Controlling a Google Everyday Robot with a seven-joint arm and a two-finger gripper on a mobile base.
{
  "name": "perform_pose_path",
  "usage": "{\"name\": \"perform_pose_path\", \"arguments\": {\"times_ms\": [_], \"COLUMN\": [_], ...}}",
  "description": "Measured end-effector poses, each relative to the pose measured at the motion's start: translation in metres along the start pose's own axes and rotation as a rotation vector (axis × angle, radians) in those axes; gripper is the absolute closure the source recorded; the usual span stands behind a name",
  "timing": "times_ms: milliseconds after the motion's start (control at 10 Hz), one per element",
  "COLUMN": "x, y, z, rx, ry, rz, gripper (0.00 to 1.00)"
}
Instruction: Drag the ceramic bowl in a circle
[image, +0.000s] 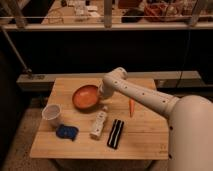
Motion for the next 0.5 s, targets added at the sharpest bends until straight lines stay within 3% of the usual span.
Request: {"name": "perform_pose_path", "arguments": {"times_ms": [500], "x": [0.003], "y": [0.051], "z": [-0.015], "rx": [-0.026], "ry": [0.024], "rz": [0.093], "gripper": [0.93]}}
